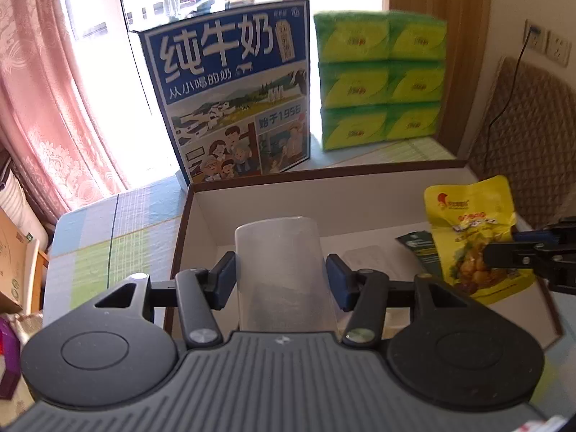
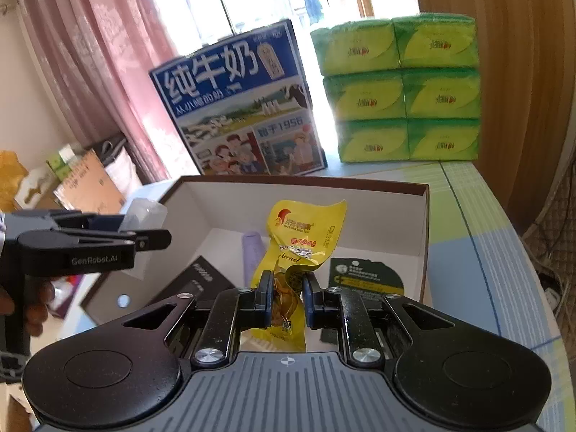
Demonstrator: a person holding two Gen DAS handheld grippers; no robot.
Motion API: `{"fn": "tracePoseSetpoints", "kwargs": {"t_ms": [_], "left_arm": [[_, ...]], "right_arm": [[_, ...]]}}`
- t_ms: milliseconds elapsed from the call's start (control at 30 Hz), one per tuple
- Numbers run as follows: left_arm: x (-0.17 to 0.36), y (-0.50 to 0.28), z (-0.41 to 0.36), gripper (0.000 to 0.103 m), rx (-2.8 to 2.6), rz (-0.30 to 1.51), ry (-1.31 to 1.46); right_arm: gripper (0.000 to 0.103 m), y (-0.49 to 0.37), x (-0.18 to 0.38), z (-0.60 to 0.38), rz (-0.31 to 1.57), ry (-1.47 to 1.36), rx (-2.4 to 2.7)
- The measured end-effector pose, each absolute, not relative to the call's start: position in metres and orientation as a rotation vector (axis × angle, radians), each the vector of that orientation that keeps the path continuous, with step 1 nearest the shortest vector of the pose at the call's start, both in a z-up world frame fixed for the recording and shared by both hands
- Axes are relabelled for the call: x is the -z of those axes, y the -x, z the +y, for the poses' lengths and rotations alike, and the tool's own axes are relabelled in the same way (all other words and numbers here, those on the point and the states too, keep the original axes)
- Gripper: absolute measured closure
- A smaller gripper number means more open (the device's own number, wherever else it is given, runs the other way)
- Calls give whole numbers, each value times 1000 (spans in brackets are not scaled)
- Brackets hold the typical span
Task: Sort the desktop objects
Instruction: 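Carry the cup and snack packet over the brown box with both tools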
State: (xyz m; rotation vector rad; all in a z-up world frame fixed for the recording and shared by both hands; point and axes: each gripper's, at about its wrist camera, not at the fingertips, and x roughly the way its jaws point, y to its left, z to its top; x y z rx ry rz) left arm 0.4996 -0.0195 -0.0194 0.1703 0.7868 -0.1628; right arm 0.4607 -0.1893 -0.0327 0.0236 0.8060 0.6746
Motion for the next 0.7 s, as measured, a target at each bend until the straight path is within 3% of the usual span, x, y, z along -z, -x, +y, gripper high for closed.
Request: {"fn": "tracePoseSetpoints", "kwargs": {"t_ms": [700], "left_arm": [[72, -579, -19, 54, 138, 891, -240]], "right_arm": [[90, -507, 69, -167, 875, 40, -643]]}}
